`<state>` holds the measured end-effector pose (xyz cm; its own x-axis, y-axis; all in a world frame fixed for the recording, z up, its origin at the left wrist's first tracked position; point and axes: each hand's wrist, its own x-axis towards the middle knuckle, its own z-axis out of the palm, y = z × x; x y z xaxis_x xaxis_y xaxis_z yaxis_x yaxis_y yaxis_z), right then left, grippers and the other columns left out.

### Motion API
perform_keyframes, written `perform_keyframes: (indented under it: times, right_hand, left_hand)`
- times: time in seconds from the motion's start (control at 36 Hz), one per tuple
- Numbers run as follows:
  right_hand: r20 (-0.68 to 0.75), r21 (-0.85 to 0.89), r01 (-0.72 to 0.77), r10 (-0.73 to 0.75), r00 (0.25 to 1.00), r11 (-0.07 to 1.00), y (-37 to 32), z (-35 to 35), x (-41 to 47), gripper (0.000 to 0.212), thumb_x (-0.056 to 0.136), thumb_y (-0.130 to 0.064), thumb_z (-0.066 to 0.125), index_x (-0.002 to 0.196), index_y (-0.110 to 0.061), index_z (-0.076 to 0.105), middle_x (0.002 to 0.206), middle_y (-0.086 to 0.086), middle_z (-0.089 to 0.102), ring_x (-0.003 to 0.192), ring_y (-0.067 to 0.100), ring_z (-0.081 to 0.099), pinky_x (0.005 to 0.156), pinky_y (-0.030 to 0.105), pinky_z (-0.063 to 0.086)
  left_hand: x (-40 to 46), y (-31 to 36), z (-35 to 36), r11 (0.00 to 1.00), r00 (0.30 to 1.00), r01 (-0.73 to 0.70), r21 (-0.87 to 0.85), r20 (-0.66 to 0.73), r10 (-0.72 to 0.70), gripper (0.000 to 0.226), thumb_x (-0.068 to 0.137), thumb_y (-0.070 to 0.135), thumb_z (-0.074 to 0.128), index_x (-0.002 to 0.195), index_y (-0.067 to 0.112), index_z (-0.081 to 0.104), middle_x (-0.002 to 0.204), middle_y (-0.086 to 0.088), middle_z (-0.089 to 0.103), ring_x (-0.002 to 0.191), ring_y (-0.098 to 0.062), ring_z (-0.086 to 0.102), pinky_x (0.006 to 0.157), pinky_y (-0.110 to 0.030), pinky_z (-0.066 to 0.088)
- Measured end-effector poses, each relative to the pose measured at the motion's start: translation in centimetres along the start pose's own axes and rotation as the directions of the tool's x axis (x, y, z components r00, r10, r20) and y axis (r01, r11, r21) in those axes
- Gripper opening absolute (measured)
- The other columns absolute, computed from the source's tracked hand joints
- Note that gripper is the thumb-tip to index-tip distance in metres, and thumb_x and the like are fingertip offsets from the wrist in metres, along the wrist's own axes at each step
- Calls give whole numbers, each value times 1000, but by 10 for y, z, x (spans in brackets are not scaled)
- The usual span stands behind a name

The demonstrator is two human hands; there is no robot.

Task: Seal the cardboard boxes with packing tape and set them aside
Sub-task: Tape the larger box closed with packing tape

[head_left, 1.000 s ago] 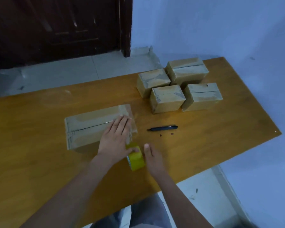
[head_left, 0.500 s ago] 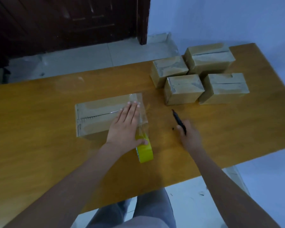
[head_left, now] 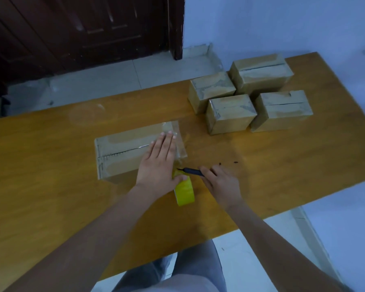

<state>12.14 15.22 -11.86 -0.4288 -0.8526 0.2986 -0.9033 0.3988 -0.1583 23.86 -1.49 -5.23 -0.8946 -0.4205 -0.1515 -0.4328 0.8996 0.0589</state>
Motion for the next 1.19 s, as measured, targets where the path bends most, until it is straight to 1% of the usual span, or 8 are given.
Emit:
perform_keyframes:
  times: [0.44, 0.61, 0.75, 0.81, 0.86, 0.94, 1.11, 1.19]
  right_hand:
    - [-90, -103, 72, -81, 993, 992, 5, -34, 3, 11, 90, -20, 61, 97, -18, 70, 65, 0, 52, 54, 16, 48, 42, 25, 36]
    - [163, -248, -327, 372, 914, 912, 43, -12, -1, 26, 77, -12, 76, 102, -13, 71, 73, 8, 60, 65, 27, 60, 45, 28, 41]
    - [362, -317, -554, 638, 680, 770, 43, 15, -6, 49, 99, -37, 40, 143, -17, 35, 133, 9, 44, 122, 28, 42, 96, 42, 39]
    - [317, -196, -606, 635, 705, 771, 28, 22, -3, 52, 97, -41, 43, 140, -12, 40, 135, 13, 39, 124, 33, 36, 102, 47, 33]
    - [251, 170, -608, 563, 787, 775, 8, 20, 0, 47, 92, -45, 45, 126, -14, 55, 129, 11, 43, 121, 31, 39, 102, 44, 34]
    - [345, 729, -545, 466, 815, 414, -29, 5, 8, 41, 85, -55, 47, 110, -27, 62, 118, -4, 50, 117, 10, 47, 99, 22, 37]
    - [517, 822, -565, 323, 793, 70, -51, 6, 19, 11, 89, -12, 62, 87, -3, 68, 100, 4, 61, 93, 1, 58, 80, 14, 44]
    - [528, 821, -569, 331, 782, 35, -48, 3, 15, 13, 85, -20, 66, 84, -8, 71, 105, 3, 63, 102, 13, 60, 86, 25, 46]
  left_hand:
    - [0, 3, 0, 999, 999, 38, 17, 34, -38, 119, 77, 82, 37, 141, 7, -29, 156, -7, -28, 143, -22, -27, 116, -36, -16]
    - [1, 2, 1, 999, 998, 34, 21, 52, -35, 119, 77, 83, 36, 139, 7, -33, 145, -5, -40, 142, -22, -29, 117, -37, -15]
    - [0, 2, 1, 999, 998, 34, 14, 54, -35, 119, 76, 83, 36, 141, 8, -31, 153, -6, -32, 142, -22, -29, 117, -38, -14]
    - [0, 2, 0, 1000, 998, 31, 6, 55, -31, 119, 76, 83, 35, 142, 7, -29, 155, -7, -29, 142, -22, -28, 118, -38, -14]
    - [1, 2, -1, 1000, 998, 30, -5, 53, -29, 120, 76, 84, 35, 145, 7, -26, 156, -7, -28, 143, -22, -27, 118, -38, -13]
    - [1, 2, 0, 1000, 999, 21, -11, 32, -21, 118, 75, 85, 31, 147, 7, -22, 157, -7, -25, 144, -23, -24, 118, -38, -11]
    - [2, 0, 4, 1000, 999, 6, -22, 33, -6, 108, 74, 77, 22, 150, 4, 0, 160, -11, 0, 148, -24, -5, 118, -37, -6]
    - [4, -7, 1, 995, 997, -51, -80, 50, 55, 110, 70, 80, 11, 150, 8, -13, 156, -4, -22, 143, -18, -23, 115, -33, -15]
